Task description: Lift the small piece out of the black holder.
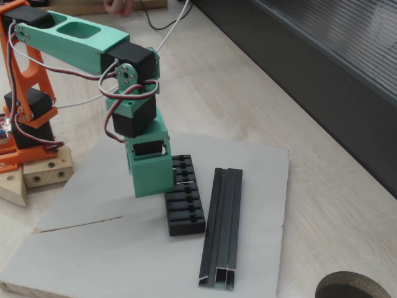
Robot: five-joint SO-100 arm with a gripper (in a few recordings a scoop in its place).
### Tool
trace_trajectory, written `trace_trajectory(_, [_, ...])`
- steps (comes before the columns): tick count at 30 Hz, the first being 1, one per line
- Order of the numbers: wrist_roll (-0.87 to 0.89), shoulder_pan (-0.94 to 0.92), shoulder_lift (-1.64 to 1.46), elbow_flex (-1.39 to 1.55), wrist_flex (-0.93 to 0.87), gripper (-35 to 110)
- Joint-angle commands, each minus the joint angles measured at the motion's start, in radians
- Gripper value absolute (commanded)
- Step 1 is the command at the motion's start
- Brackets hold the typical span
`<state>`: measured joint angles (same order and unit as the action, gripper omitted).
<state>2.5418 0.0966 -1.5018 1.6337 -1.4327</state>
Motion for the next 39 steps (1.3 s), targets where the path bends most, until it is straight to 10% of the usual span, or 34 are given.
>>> trace_trajectory(1, [0.066,0.015,-0.009,-0.028,-0.003,47])
trace_trajectory(39, [0.140,0.098,0.114,-0.152,-0.003,47])
